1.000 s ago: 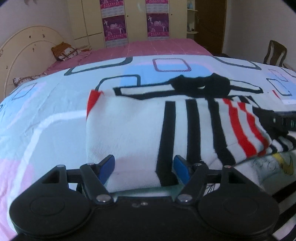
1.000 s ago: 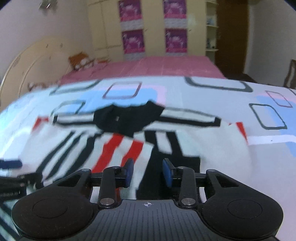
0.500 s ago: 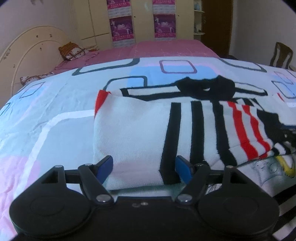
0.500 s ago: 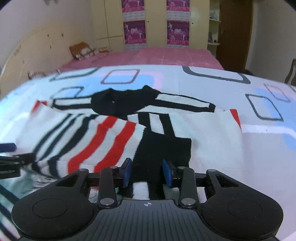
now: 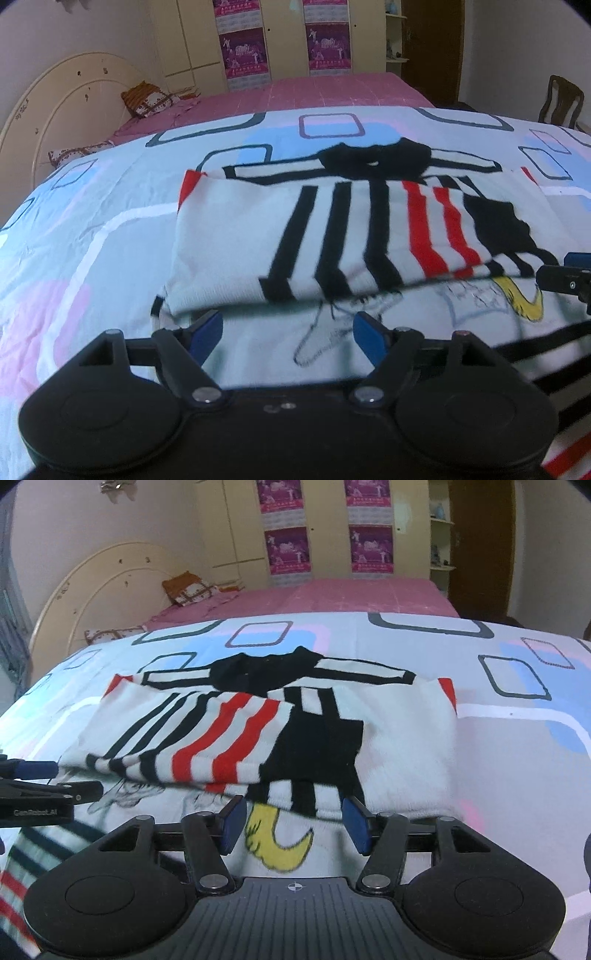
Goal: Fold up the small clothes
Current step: 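Fold the sweater sides inward over the body and release both grippers, then move both grippers to the black hem band of the sweater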
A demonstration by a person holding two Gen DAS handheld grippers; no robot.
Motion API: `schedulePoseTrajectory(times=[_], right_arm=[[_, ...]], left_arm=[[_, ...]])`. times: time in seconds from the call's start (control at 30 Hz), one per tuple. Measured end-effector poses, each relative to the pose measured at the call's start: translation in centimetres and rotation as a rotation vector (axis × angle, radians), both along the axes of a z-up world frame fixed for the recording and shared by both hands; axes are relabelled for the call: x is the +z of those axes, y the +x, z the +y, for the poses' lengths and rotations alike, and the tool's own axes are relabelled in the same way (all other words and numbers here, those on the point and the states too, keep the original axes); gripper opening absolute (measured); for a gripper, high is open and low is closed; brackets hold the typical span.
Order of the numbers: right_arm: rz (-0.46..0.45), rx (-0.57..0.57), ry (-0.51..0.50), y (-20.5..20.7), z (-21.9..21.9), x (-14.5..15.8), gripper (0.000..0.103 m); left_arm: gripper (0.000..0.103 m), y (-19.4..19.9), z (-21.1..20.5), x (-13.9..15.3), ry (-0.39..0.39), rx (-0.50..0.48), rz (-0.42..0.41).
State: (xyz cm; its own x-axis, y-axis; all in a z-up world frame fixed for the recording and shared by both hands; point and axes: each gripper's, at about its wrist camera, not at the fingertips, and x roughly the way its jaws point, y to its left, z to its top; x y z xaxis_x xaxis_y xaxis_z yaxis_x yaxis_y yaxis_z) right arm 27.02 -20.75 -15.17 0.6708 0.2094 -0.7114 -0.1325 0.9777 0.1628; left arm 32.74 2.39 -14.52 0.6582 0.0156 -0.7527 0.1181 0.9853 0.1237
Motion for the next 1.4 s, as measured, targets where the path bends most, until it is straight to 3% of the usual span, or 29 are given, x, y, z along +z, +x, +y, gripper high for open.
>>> schedulePoseTrajectory(times=[0.37,1.4], right_arm=[[0.006,0.041,-0.016,-4.1,0.8,0.1,0.057],[0.064,-0.136,-0.118,-19.0,3.6,0.2,0.057]], left_arm=[[0.077,-3.5,-0.1,-0.2,0.015,-0.011,0.036],[0.079,-15.1,6.8,-1.1,-0.026,-0.061,0.075]])
